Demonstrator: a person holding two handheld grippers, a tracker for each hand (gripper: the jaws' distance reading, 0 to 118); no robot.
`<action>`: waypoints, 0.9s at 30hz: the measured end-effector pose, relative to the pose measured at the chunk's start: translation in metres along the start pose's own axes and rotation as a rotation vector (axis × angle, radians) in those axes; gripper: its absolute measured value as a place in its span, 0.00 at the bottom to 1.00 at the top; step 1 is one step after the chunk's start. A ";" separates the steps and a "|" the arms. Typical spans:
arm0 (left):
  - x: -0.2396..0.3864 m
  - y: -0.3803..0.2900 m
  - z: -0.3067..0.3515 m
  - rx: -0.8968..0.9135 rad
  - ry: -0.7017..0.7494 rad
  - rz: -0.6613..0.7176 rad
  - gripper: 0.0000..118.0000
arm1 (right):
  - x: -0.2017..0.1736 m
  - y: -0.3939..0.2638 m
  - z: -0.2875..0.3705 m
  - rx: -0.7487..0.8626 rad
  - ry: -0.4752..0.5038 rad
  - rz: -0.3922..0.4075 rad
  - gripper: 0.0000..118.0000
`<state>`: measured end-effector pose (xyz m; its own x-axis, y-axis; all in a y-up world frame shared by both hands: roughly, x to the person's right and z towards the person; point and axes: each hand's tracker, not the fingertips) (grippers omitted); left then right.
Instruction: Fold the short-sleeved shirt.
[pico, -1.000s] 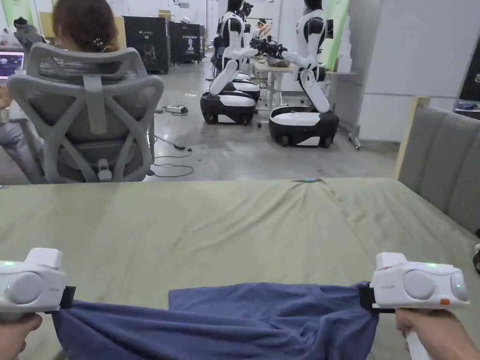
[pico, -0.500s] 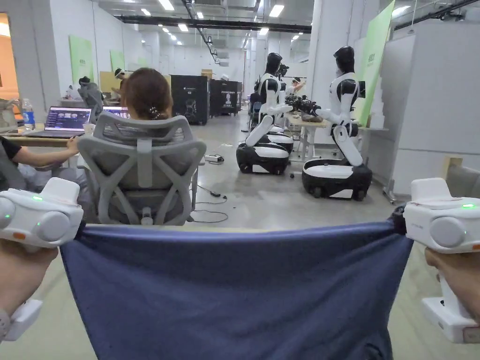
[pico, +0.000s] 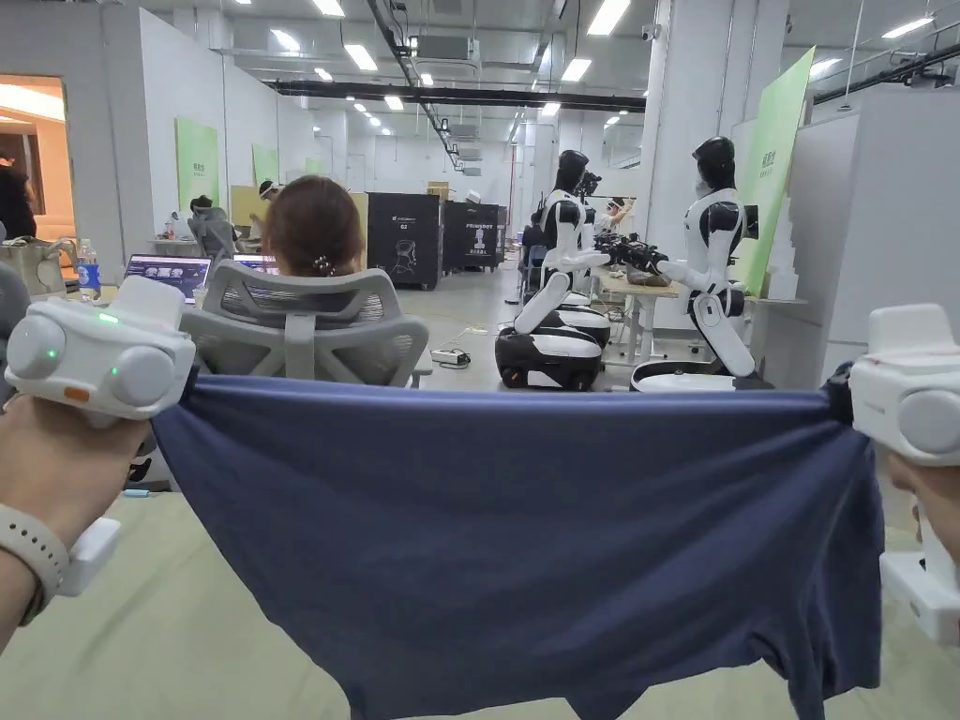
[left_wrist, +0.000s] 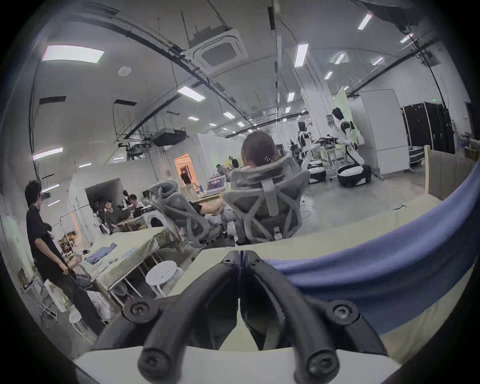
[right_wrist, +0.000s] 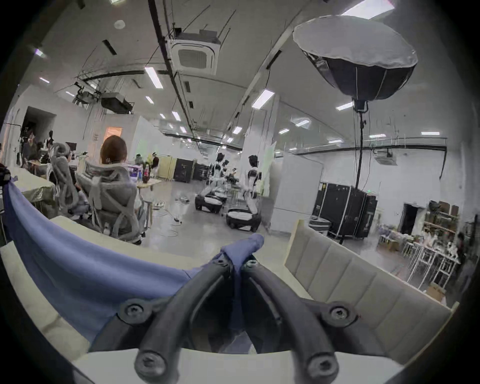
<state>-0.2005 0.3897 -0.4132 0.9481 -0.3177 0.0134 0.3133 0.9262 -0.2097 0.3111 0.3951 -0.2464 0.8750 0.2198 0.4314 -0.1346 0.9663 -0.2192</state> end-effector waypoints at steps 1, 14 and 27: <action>0.006 -0.013 -0.006 -0.016 -0.007 -0.001 0.00 | -0.004 -0.015 -0.007 -0.027 0.001 0.004 0.04; 0.046 -0.133 -0.015 -0.188 -0.126 0.014 0.00 | -0.004 -0.184 -0.040 -0.295 0.032 0.004 0.04; 0.034 -0.340 0.132 -0.498 -0.289 0.026 0.00 | -0.001 -0.362 0.108 -0.584 0.159 0.056 0.04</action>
<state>-0.2682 0.0908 -0.2123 0.9535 -0.1629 0.2537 0.2925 0.7038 -0.6474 0.3085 0.0592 -0.0731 0.9387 0.2021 0.2794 0.0557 0.7106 -0.7014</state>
